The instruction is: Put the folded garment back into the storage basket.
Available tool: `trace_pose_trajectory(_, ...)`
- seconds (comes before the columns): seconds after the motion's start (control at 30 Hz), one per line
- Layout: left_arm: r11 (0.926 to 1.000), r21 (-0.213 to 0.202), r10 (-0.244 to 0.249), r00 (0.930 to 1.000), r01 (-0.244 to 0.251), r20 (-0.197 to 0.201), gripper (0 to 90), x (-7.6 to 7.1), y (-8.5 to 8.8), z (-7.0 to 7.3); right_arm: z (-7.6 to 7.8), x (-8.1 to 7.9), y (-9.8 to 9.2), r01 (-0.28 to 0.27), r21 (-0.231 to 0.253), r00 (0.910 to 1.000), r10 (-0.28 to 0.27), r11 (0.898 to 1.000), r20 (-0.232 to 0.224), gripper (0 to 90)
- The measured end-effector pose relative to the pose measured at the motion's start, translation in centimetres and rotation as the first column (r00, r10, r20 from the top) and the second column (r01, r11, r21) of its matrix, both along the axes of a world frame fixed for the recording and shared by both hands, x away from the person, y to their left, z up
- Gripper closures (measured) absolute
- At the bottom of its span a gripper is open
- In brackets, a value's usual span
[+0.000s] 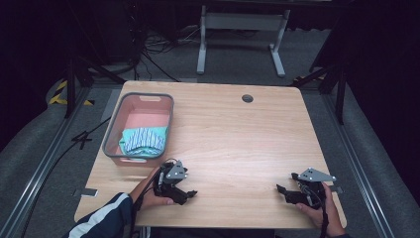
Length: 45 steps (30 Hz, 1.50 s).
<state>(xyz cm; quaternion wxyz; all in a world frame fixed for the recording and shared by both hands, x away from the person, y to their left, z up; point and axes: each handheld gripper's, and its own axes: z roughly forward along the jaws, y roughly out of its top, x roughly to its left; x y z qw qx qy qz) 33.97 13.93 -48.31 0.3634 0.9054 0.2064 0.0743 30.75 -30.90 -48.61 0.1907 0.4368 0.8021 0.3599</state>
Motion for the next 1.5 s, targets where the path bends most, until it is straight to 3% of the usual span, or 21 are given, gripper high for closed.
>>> trace_pose_trajectory(1.5, 0.9999, 0.009, -0.004, 1.0, 0.004, 0.002, 13.4, 0.08, -0.14, 0.03, -0.01, 0.19, 0.07, -0.007, 0.001, 1.0, 0.007, 1.0, 0.001, 22.9)
